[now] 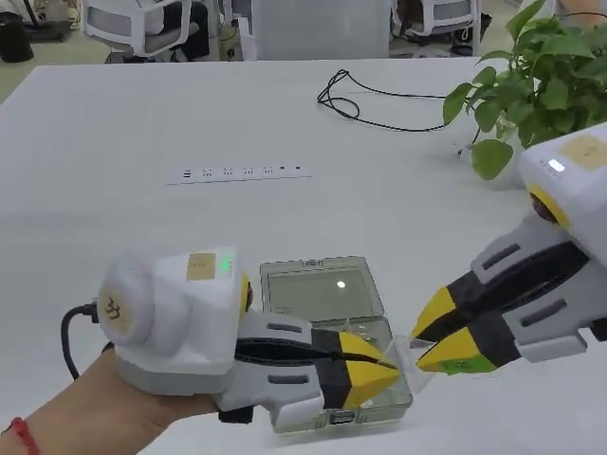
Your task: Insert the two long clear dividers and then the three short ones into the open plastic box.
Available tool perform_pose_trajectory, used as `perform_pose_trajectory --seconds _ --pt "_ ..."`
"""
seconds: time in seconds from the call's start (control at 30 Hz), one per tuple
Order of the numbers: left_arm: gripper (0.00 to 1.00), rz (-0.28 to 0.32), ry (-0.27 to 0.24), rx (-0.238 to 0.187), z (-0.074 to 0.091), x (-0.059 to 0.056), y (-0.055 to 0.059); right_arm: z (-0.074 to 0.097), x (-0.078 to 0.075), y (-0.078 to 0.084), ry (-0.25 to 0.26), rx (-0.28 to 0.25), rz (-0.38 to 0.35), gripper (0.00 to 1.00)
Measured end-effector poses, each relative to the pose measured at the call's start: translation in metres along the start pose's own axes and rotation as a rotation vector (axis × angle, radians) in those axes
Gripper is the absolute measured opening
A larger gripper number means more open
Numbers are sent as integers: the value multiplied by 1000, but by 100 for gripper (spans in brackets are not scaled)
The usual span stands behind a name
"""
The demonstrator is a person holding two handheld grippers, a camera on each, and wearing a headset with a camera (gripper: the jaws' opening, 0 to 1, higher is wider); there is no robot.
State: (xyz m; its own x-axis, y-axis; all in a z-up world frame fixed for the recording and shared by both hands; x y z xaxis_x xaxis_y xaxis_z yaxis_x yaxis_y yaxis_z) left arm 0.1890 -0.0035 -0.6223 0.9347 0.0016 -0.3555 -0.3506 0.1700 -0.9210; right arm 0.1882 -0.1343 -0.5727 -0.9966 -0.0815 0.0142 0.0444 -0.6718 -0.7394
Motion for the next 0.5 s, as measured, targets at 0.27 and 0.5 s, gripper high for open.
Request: perform_pose_trajectory --seconds 0.27,0.5 --pt "0 -13 9 2 1 -1 -1 -4 0 -3 -21 -6 5 3" --pt "0 -22 -4 12 3 1 0 -7 1 -5 -27 -10 13 2"
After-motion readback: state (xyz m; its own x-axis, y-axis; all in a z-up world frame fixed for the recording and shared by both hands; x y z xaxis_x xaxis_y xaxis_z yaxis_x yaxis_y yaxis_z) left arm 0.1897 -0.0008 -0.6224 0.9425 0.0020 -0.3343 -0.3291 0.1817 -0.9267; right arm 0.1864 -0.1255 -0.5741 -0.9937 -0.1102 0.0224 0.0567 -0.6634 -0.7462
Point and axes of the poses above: the centre of the closed fingertips' face, and the gripper's own axes: z roughly backward along the fingers, x roughly to its left, y roughly out of its underside, the point moved 8 cm from there along z, roughly backward along the fingers, and after that the axes turned 8 degrees about z, right-handed, at the moved point
